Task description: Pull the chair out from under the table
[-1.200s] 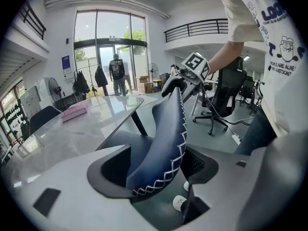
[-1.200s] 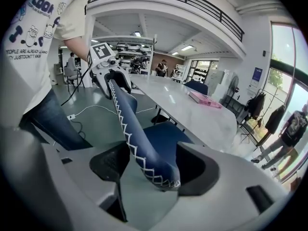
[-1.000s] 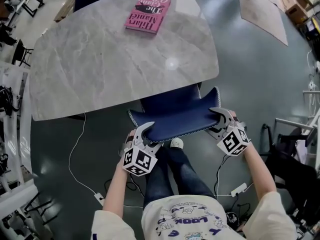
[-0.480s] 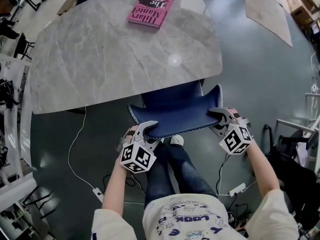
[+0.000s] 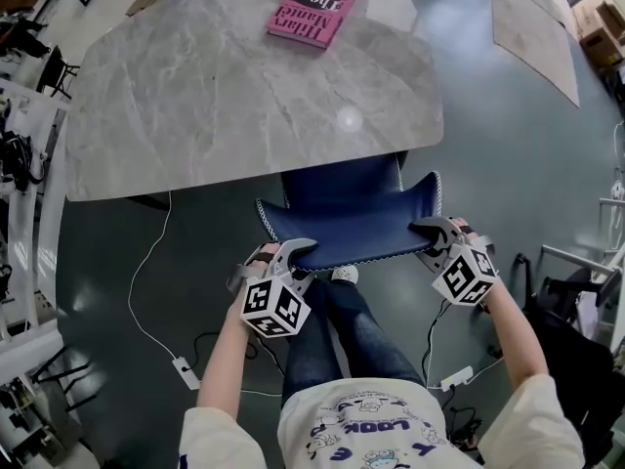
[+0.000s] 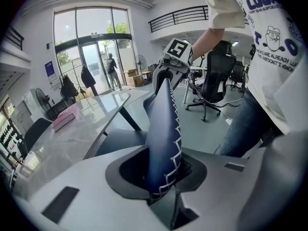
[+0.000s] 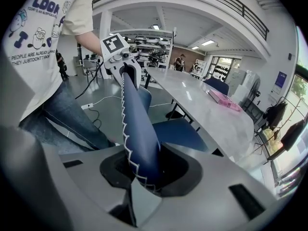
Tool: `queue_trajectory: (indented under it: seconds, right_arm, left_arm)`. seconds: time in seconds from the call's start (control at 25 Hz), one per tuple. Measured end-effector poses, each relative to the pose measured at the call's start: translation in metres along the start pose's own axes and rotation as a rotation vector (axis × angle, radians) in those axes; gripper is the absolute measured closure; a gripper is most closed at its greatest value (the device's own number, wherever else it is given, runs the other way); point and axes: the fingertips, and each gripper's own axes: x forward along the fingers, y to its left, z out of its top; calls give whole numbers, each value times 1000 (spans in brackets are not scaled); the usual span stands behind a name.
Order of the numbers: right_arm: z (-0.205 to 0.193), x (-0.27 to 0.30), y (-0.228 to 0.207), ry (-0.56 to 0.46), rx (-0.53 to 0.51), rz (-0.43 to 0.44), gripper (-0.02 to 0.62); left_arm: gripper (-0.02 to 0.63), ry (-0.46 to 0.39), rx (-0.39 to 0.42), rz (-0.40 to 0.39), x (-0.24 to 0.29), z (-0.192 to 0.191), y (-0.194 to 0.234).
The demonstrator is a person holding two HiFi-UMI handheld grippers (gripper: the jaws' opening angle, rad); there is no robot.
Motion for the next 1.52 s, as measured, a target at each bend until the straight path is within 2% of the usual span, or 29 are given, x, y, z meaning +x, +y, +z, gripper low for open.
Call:
queue_trajectory:
  seconds: [0.28, 0.72, 1.52]
  right_arm:
    - [1, -8, 25, 14, -9, 47, 483]
    - [-3, -23, 83, 38, -3, 59, 482]
    - [-24, -64, 245, 82, 15, 67, 483]
  left_arm:
    - [499, 18, -6, -23, -11, -2, -25]
    - [500, 25, -18, -21, -32, -12, -83]
    - [500, 51, 5, -49, -77, -36, -237]
